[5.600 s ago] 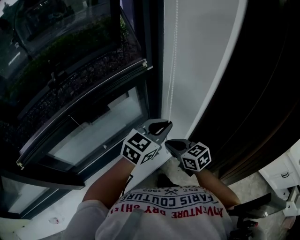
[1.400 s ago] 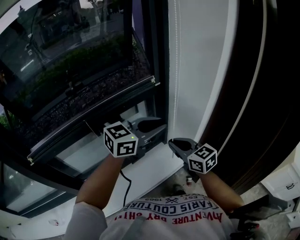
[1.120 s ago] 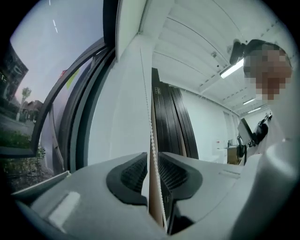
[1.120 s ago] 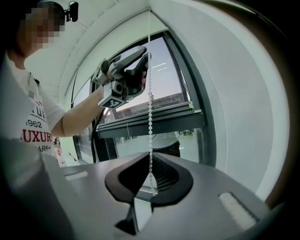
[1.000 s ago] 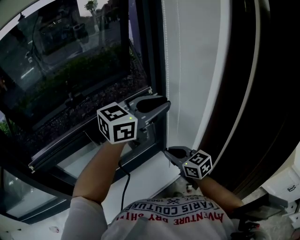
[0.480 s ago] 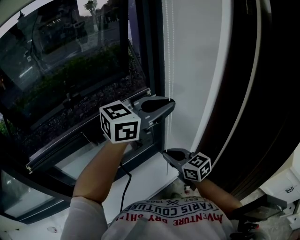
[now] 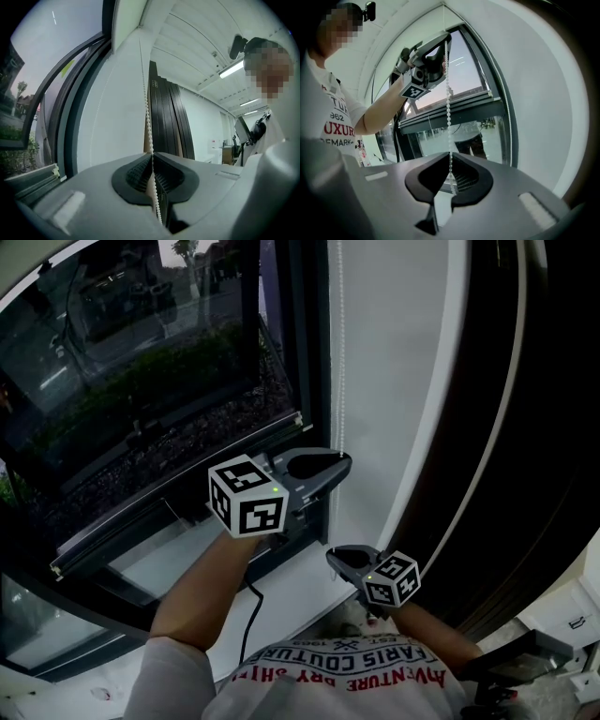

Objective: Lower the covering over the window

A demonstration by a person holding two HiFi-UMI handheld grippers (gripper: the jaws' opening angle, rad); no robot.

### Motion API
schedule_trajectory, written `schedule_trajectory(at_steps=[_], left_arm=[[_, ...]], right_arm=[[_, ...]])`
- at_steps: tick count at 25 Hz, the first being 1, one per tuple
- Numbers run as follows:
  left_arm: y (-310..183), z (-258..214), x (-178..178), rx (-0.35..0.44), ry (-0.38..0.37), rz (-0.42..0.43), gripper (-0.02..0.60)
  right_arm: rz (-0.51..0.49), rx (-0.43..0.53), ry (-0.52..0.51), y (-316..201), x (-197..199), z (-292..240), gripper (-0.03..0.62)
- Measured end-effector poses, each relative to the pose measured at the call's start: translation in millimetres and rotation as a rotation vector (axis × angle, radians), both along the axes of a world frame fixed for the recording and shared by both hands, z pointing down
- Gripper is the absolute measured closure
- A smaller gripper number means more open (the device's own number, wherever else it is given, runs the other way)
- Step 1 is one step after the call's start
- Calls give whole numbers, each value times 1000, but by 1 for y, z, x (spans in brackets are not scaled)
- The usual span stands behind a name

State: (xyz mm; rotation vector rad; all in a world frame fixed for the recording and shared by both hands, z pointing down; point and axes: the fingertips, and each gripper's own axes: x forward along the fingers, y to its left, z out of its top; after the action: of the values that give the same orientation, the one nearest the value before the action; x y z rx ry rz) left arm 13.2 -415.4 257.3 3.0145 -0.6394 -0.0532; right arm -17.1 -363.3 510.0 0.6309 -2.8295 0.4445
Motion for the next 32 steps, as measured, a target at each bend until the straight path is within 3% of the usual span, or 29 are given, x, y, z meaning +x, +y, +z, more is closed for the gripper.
schedule_trajectory(at_steps=[4,9,14,20,27,32], left_arm=[[-3,23,5,-29,17,-18,569],[-2,78,14,-90,-52,-23,569],[-9,122,12,-162,-39,-50,569],[-7,157,10,-193,-51,-84,568],[-8,163,1,-194,-16,-143,566],[-3,162,0,-185,-21,-150,566]], right_arm=[[-8,-58,12,5,4,22,577],[-34,-146,124,16,11,74,577],[-25,-257,146,23,24,113,576],[-34,-297,215,35,26,143,576],[-19,-317,170,40,25,143,574],[14,-267,165,34,27,130,573]])
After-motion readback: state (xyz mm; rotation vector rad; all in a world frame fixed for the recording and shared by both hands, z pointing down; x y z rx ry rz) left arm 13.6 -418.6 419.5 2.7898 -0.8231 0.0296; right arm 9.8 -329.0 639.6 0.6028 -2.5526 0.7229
